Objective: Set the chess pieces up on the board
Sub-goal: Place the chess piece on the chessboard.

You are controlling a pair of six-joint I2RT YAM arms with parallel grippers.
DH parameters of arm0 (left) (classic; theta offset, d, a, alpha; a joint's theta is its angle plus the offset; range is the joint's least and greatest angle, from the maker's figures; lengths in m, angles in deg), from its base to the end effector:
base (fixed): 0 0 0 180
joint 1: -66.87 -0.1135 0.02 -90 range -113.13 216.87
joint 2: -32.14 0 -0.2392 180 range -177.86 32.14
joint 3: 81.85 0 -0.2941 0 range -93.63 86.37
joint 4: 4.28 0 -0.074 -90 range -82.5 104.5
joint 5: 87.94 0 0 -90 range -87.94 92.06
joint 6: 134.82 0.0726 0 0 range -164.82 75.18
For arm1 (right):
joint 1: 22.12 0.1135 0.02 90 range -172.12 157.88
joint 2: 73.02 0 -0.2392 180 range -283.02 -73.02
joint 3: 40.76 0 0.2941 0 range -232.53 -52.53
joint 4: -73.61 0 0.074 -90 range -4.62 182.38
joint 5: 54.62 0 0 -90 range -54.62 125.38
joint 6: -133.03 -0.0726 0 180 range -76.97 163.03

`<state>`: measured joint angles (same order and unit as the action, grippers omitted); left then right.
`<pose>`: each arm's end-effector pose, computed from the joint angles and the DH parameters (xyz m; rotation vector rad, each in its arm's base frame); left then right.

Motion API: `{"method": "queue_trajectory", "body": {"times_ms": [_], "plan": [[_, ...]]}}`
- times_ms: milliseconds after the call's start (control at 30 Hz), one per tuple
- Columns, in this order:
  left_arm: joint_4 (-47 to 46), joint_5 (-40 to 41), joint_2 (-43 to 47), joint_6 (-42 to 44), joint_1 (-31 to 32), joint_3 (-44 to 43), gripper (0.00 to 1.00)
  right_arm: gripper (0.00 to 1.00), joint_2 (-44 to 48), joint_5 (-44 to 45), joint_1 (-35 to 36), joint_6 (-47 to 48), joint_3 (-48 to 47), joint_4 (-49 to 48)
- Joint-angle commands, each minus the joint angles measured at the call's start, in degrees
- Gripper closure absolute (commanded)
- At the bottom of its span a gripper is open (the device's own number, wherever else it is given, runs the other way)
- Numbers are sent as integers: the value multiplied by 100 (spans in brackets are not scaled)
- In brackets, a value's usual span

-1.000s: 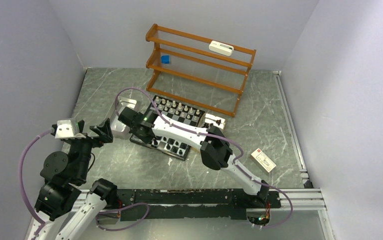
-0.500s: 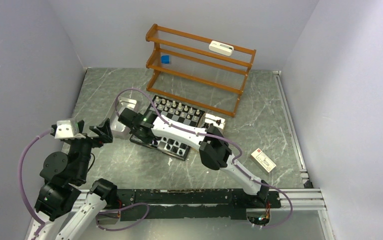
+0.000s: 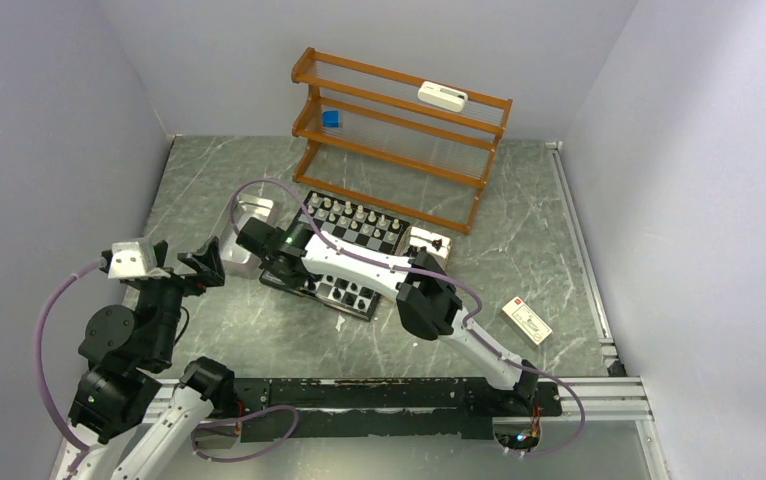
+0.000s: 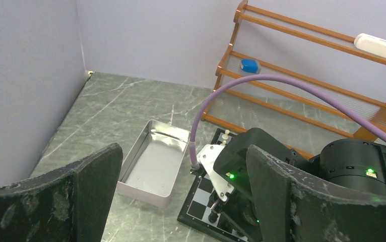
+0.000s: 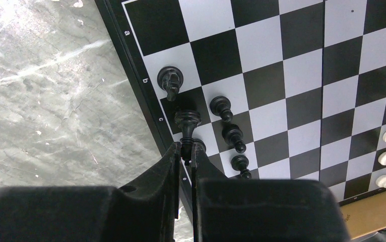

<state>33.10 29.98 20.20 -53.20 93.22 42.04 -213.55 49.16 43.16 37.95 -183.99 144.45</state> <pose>0.1353 -0.0291 0.3842 -0.1701 1.4578 -0.1397 0.2466 0.4944 0.1453 -1.2964 2.3618 0.0337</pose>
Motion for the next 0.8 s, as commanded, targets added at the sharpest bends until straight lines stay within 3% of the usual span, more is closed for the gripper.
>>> {"method": "queue_trajectory", "body": {"times_ms": [0, 333, 767], "plan": [[-47, 102, 64, -18, -25, -49, 3, 88, -115, 98, 23, 5, -164, 83], [-64, 86, 65, -21, -25, -31, 3, 81, -10, 116, 21, -2, -203, 21], [-73, 81, 69, -17, -26, -12, 3, 81, 17, 116, 20, -19, -146, -188]]}}
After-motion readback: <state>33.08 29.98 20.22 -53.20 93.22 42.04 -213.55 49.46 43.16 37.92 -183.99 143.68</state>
